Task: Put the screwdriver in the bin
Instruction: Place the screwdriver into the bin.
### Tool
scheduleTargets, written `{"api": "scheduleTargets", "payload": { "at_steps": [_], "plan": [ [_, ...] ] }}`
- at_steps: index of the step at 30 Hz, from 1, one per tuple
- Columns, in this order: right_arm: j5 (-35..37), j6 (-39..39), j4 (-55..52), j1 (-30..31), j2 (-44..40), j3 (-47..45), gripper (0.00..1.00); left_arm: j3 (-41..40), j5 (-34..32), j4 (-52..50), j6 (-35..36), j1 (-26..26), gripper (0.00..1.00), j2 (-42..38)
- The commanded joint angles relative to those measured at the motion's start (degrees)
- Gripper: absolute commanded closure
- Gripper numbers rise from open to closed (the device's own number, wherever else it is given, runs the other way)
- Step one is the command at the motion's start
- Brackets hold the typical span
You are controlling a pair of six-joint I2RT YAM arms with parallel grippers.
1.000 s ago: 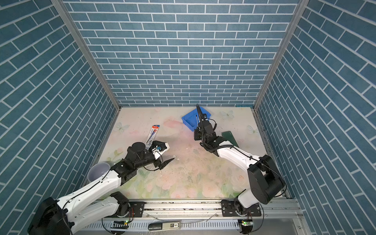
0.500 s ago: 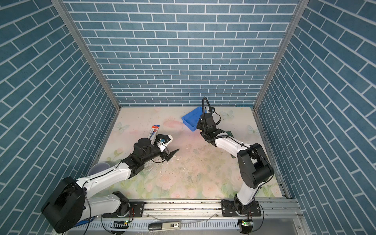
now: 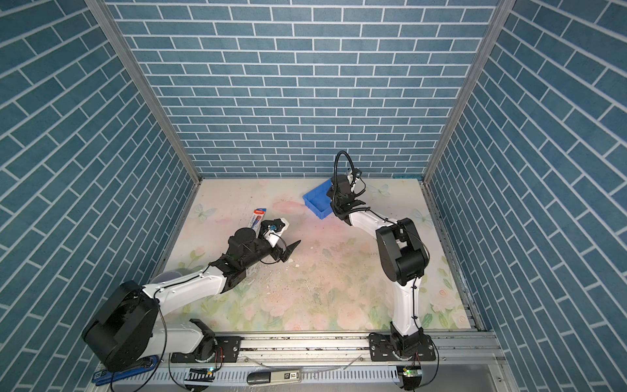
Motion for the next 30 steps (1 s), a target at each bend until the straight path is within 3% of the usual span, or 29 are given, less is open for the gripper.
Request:
{"api": "scheduleTargets", "payload": {
  "at_steps": [1,11,30],
  "plan": [
    [0.4,6.6,-1.0,-0.1,4.0,6.3,1.0,1.3,-1.0,2.3,-1.1,-0.3,0.0,0.7],
    [-0.8,12.2,-6.4,0.0,14.1,16.3,1.0,0.1,-1.8,1.8,-0.8,-0.2,0.0,0.1],
    [-7.4,13.0,-16.2,0.1,19.7,24.4,1.0,-1.1,-2.6,2.4,-0.5,-0.3,0.0,0.2]
  ]
}}
